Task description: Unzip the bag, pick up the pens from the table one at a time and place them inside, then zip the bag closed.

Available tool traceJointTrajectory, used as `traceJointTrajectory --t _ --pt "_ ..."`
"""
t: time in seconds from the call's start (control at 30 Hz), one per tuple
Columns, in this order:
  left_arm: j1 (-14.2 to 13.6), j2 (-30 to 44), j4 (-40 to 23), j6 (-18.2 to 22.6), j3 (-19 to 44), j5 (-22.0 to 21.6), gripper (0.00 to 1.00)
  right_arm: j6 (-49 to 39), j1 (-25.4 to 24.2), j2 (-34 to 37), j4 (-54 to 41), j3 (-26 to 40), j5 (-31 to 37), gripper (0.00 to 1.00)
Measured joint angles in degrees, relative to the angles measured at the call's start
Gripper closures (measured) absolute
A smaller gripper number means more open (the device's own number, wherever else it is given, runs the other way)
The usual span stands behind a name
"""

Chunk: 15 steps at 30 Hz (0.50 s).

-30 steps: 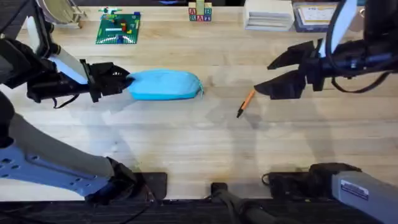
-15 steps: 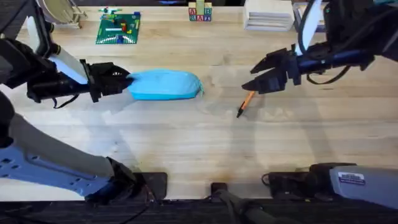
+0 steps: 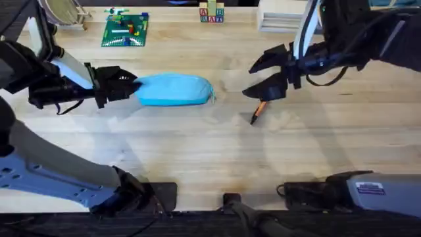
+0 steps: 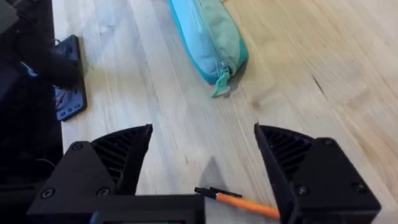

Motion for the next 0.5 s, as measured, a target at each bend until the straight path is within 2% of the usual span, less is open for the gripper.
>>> traceJointTrajectory --t 0.5 --pt "0.0 0.0 0.0 0.0 0.0 0.02 0.958 -3.83 0.2 1.05 0.6 0.04 -2.48 0.005"
